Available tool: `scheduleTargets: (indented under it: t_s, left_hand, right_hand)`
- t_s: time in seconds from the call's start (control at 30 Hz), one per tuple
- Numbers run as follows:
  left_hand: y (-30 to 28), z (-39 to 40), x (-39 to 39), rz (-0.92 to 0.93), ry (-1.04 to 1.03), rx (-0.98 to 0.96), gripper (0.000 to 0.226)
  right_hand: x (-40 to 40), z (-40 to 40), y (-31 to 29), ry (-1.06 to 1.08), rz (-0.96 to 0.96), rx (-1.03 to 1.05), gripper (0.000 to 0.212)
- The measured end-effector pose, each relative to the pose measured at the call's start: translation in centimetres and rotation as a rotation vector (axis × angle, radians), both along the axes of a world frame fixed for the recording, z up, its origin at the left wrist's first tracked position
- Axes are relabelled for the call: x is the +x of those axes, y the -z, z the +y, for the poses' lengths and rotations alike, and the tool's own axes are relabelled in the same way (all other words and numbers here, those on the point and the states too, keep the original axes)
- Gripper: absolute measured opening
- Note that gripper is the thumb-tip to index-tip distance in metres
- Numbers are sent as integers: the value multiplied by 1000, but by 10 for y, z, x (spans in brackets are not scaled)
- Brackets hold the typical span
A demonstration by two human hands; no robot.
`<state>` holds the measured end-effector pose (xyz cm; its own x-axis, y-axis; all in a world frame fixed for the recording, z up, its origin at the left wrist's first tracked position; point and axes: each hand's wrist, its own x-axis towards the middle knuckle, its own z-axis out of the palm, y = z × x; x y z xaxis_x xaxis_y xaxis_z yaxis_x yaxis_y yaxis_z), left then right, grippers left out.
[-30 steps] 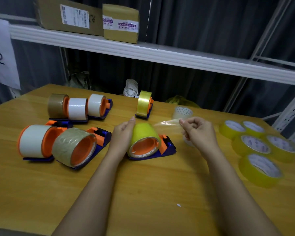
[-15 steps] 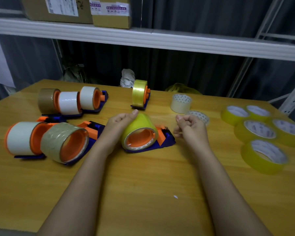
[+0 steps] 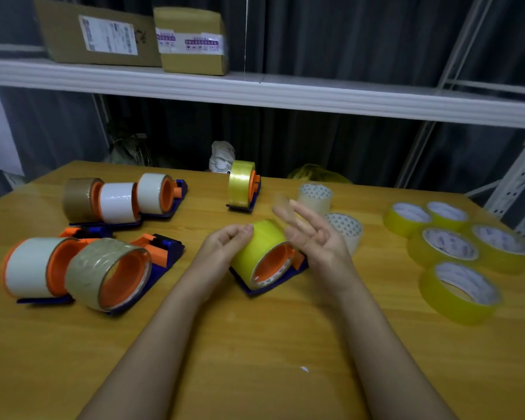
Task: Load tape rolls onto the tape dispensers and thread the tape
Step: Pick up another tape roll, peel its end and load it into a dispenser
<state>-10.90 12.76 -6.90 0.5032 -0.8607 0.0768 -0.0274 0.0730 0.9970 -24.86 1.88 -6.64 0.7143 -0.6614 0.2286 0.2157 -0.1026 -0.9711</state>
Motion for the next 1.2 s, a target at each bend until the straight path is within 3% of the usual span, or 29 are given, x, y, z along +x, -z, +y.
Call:
scheduleTargets:
  t_s: [0.17, 0.27, 0.33, 0.43, 0.53, 0.67, 0.77, 0.9, 1.03, 1.1, 1.2]
  left_hand:
    - [-1, -2, -5, -25, -37, -49, 13]
    - [0, -5, -11, -15, -10, -45, 18]
    - [-1, -7, -14, 30, 3, -24, 23]
    - [1, -9, -10, 191, -10, 35, 32]
    - [-1, -9, -8, 371, 10, 99, 49]
    - [0, -7, -1, 382, 103, 131, 26]
    - [2, -6, 1, 234, 21, 156, 24]
    - [5, -7, 1, 170, -46, 181, 47]
    - [-1, -8, -4, 121, -35, 186, 38]
    - [-3, -7, -7, 63, -12, 159, 44]
    - [-5, -7, -9, -30, 13, 55, 33]
  right_hand:
    - [0, 13, 4, 19, 133, -261, 112]
    - [4, 28, 0, 54, 336, -498, 138]
    - [8, 33, 3, 118, 428, -673, 142]
    - [9, 31, 8, 190, 459, -741, 142]
    - [6, 29, 8, 220, 480, -762, 143]
    - [5, 29, 7, 259, 468, -703, 141]
    - [4, 28, 6, 275, 461, -626, 137]
    - [5, 26, 6, 283, 454, -621, 133]
    - [7, 25, 9, 281, 400, -568, 132]
    - [10, 25, 12, 241, 363, -476, 135]
    - [13, 22, 18, 141, 203, -269, 135]
